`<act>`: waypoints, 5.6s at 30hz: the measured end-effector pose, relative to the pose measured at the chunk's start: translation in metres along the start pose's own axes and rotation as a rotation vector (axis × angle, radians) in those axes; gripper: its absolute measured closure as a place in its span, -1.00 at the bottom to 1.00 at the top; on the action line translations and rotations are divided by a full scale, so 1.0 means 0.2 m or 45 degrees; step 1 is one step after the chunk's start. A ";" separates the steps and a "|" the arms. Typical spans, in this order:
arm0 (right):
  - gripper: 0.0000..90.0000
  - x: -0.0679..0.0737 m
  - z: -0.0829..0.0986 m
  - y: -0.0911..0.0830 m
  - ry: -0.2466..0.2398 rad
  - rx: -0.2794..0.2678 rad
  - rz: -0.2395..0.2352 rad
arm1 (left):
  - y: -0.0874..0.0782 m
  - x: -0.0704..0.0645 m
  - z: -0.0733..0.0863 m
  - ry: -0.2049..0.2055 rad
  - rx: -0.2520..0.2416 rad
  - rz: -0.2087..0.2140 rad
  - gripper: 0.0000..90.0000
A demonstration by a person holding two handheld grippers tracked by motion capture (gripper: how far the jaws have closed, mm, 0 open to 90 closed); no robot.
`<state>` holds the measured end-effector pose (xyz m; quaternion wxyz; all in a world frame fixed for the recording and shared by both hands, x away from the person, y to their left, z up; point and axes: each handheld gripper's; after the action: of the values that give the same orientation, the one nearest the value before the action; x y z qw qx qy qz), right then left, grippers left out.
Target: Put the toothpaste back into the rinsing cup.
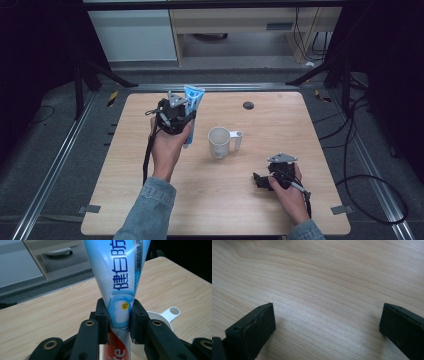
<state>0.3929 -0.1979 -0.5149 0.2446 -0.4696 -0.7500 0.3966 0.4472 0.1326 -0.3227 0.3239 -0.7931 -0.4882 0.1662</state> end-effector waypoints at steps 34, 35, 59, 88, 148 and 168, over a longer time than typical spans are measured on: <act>-0.99 -0.01 0.00 0.00 -0.020 -0.003 -0.004 | 0.01 -0.12 -0.06 0.005 -0.197 -0.018 0.60; -0.99 -0.01 0.00 0.00 -0.019 -0.003 -0.004 | 0.01 -0.12 -0.07 0.007 -0.198 -0.017 0.60; -0.99 0.00 0.00 0.00 -0.019 0.001 -0.011 | 0.05 -0.22 -0.10 0.022 -0.289 0.019 0.60; -0.99 0.00 0.00 0.00 -0.023 0.003 -0.019 | 0.07 -0.30 -0.13 0.057 -0.346 0.044 0.60; -0.99 -0.01 0.00 0.00 -0.032 0.001 -0.020 | 0.43 -0.33 0.14 0.022 -0.249 0.074 0.60; -0.99 -0.01 0.00 0.00 -0.031 0.001 -0.020 | 0.47 -0.33 0.18 0.021 -0.209 0.078 0.59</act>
<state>0.3935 -0.1993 -0.5150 0.2386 -0.4587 -0.7565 0.4006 0.4582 0.0584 -0.4163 0.2567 -0.8329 -0.4731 0.1287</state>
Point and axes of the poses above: each handheld gripper's, and its own axes: y roughly forward along the jaws, z roughly out of its underside, x roughly to its left, and after that the axes turned 12 degrees about x, right-handed
